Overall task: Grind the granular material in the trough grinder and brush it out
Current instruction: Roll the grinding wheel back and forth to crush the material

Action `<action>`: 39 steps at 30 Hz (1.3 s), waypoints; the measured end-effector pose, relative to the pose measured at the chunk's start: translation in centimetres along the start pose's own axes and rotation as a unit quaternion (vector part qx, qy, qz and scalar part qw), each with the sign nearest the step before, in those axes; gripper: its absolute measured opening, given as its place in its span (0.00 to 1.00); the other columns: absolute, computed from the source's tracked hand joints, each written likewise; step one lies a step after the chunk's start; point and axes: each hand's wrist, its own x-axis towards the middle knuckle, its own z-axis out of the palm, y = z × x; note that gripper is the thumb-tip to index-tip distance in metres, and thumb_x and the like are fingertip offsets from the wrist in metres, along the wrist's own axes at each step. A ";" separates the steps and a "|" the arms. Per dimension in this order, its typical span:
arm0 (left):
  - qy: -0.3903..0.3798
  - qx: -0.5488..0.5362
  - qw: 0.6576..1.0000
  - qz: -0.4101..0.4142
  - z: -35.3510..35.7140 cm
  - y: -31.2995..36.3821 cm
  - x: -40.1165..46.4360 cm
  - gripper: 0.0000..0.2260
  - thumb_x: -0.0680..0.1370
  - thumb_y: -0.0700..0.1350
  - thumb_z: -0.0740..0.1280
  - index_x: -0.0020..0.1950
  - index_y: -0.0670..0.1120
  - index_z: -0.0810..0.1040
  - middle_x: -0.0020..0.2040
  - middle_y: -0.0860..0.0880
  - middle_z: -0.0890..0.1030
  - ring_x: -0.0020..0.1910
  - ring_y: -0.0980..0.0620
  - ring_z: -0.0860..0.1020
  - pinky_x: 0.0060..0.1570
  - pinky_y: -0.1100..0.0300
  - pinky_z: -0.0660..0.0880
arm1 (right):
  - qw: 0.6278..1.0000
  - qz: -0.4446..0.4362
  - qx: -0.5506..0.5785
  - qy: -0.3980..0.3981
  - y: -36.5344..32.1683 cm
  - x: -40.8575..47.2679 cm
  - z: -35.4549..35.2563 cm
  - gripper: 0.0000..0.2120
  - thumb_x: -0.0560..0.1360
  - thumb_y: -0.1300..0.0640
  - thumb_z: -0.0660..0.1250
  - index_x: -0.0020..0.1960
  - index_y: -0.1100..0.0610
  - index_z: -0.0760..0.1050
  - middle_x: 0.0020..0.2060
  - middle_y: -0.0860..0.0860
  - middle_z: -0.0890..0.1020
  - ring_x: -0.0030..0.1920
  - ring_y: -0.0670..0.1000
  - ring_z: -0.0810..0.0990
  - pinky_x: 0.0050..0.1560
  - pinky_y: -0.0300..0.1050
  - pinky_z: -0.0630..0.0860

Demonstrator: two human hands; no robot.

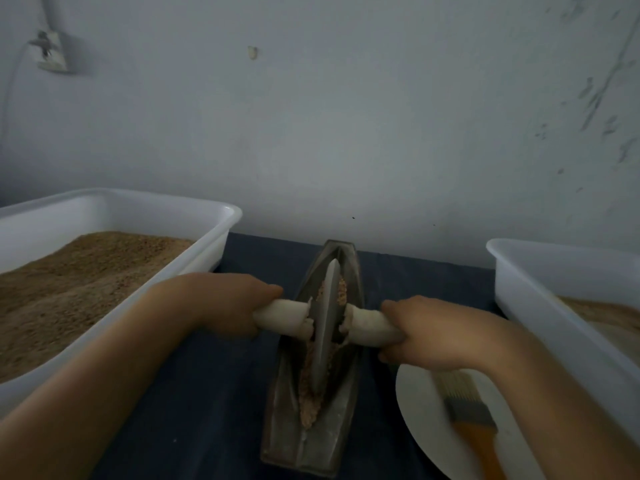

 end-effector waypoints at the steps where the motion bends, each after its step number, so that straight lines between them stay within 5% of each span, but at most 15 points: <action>1: 0.019 0.000 1.000 -0.004 0.2 -0.1 0.4 0.17 0.77 0.45 0.65 0.63 0.51 0.65 0.55 0.52 0.73 0.50 0.55 0.70 0.49 0.62 0.66 | 1.000 0.009 -0.002 0.019 0.2 0.5 0.2 0.11 0.76 0.48 0.64 0.52 0.54 0.67 0.45 0.49 0.74 0.44 0.47 0.73 0.34 0.38 0.65; 7: 0.264 0.057 0.962 -0.034 2.5 -1.0 4.2 0.16 0.76 0.46 0.65 0.61 0.51 0.64 0.59 0.50 0.73 0.58 0.51 0.72 0.57 0.56 0.66 | 0.966 0.034 -0.078 0.244 2.0 3.9 2.7 0.10 0.76 0.50 0.62 0.55 0.53 0.67 0.52 0.50 0.75 0.52 0.52 0.74 0.42 0.45 0.60; 11: 0.356 0.074 0.930 -0.046 3.7 -0.7 5.3 0.18 0.75 0.46 0.66 0.61 0.51 0.64 0.58 0.51 0.72 0.57 0.51 0.71 0.59 0.56 0.64 | 0.943 0.045 -0.112 0.309 2.4 4.7 3.6 0.09 0.77 0.53 0.61 0.55 0.53 0.66 0.51 0.50 0.75 0.51 0.52 0.73 0.41 0.45 0.57; 15: 0.310 0.078 0.947 -0.031 3.1 -0.9 4.7 0.19 0.76 0.47 0.65 0.64 0.51 0.63 0.60 0.51 0.72 0.59 0.51 0.71 0.61 0.55 0.65 | 0.955 0.032 -0.106 0.276 2.3 4.1 3.3 0.09 0.77 0.52 0.61 0.55 0.54 0.66 0.51 0.51 0.75 0.51 0.53 0.73 0.41 0.45 0.57; 20: 0.133 0.036 0.990 -0.023 1.2 -0.3 2.3 0.18 0.76 0.45 0.66 0.63 0.52 0.63 0.61 0.51 0.73 0.58 0.53 0.73 0.58 0.57 0.67 | 0.989 0.012 -0.048 0.137 1.3 2.1 1.6 0.12 0.77 0.50 0.62 0.56 0.56 0.67 0.53 0.51 0.76 0.49 0.51 0.74 0.42 0.43 0.64; 24: 0.015 -0.006 1.000 0.009 0.1 -0.1 0.2 0.16 0.76 0.44 0.66 0.58 0.56 0.63 0.51 0.54 0.72 0.47 0.58 0.70 0.46 0.65 0.66 | 1.000 -0.008 -0.012 0.024 0.4 0.3 0.3 0.12 0.76 0.48 0.64 0.53 0.54 0.68 0.45 0.48 0.72 0.43 0.46 0.71 0.32 0.36 0.63; 26: -0.011 -0.009 1.000 0.012 -0.1 -0.1 -0.3 0.18 0.76 0.45 0.66 0.63 0.55 0.64 0.50 0.56 0.70 0.48 0.57 0.70 0.48 0.64 0.66 | 1.000 -0.021 -0.003 -0.001 0.1 -0.4 -0.2 0.11 0.76 0.48 0.65 0.51 0.55 0.70 0.44 0.48 0.74 0.42 0.46 0.72 0.32 0.35 0.63; 32: 0.013 -0.019 1.000 -0.001 0.2 -0.2 0.6 0.17 0.77 0.44 0.65 0.63 0.51 0.65 0.55 0.51 0.73 0.49 0.55 0.71 0.49 0.61 0.67 | 0.999 -0.005 -0.006 0.040 0.4 0.7 0.2 0.10 0.76 0.49 0.64 0.48 0.52 0.64 0.40 0.46 0.70 0.42 0.46 0.71 0.31 0.35 0.62; 39: 0.214 0.057 0.974 -0.037 1.9 -0.8 3.9 0.16 0.77 0.46 0.64 0.63 0.50 0.64 0.60 0.49 0.73 0.58 0.50 0.73 0.57 0.55 0.67 | 0.960 0.017 -0.070 0.269 2.5 4.2 2.9 0.10 0.76 0.48 0.62 0.51 0.52 0.65 0.51 0.49 0.75 0.52 0.52 0.74 0.41 0.45 0.58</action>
